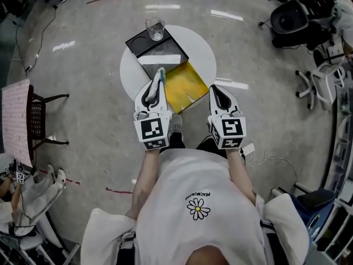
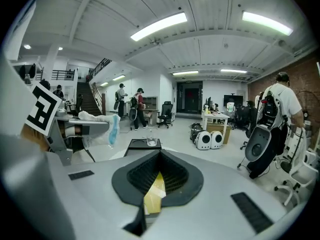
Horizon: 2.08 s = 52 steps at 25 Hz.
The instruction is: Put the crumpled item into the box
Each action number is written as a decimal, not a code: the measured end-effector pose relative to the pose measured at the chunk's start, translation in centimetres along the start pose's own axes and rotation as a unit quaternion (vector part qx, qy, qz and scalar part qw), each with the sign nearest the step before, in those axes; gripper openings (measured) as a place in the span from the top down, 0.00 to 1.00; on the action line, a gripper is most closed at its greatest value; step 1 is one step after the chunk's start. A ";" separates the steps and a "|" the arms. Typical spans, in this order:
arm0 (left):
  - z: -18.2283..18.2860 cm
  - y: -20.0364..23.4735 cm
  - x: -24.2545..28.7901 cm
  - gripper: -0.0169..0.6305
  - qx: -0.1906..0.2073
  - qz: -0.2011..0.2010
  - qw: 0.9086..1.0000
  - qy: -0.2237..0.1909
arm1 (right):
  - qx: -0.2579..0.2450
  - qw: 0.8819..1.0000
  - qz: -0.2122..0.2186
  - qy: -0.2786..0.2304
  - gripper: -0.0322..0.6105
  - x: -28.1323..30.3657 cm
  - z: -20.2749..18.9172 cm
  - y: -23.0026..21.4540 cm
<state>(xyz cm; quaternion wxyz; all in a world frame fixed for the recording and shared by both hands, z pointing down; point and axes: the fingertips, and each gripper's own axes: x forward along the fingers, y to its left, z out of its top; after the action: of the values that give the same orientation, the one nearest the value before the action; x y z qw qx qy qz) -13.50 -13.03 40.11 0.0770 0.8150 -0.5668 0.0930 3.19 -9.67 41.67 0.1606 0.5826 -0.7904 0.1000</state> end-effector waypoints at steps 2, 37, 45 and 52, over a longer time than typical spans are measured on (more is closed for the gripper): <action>-0.3 0.9 1.4 0.90 -0.006 -0.002 1.000 0.007 | -0.003 1.000 -0.005 0.003 0.95 1.5 0.5 -0.2; -1.0 -0.5 6.9 0.90 -0.008 0.144 0.989 0.035 | -0.030 0.988 0.154 0.000 0.95 10.7 1.7 -5.5; -3.6 -1.3 8.8 0.89 0.030 0.125 0.988 0.081 | -0.030 0.988 0.151 0.008 0.95 10.9 1.5 -6.0; -8.1 -3.1 10.4 0.89 0.193 0.090 0.964 0.162 | -0.028 0.990 0.138 0.023 0.95 10.5 0.5 -7.0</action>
<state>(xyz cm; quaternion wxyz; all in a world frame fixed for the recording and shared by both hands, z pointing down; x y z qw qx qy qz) -7.61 -19.57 50.35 0.0005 0.7344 -0.5888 0.3374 7.00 -21.26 44.89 0.1791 0.4612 -0.8617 0.1124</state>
